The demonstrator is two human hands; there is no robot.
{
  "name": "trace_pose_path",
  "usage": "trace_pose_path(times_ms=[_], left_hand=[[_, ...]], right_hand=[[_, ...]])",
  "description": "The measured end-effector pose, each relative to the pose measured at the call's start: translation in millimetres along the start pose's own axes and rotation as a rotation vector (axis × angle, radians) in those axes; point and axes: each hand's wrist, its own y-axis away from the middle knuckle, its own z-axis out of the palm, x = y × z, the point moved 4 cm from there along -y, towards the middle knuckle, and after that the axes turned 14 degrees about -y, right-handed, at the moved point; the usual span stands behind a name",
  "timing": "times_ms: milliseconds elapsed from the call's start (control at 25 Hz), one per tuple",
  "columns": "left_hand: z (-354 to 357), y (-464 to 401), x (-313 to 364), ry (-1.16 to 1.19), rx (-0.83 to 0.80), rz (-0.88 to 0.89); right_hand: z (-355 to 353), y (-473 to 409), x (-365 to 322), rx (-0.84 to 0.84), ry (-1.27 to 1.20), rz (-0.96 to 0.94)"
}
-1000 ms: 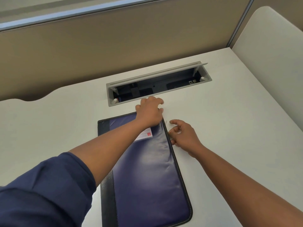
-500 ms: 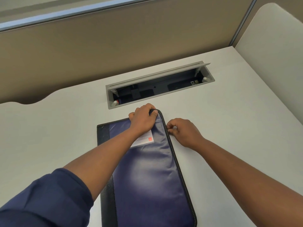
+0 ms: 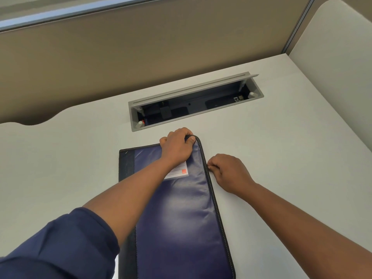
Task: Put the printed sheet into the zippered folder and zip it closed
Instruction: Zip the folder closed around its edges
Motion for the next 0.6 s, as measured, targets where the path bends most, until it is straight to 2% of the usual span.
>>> trace_pose_path(times_ms=[360, 600], left_hand=[[-0.4, 2.5, 2.1, -0.009, -0.031, 0.013], [-3.8, 8.3, 7.6, -0.010, -0.079, 0.054]], right_hand=[[-2.0, 3.4, -1.6, -0.027, 0.041, -0.086], [-4.3, -0.9, -2.7, 0.123, 0.041, -0.120]])
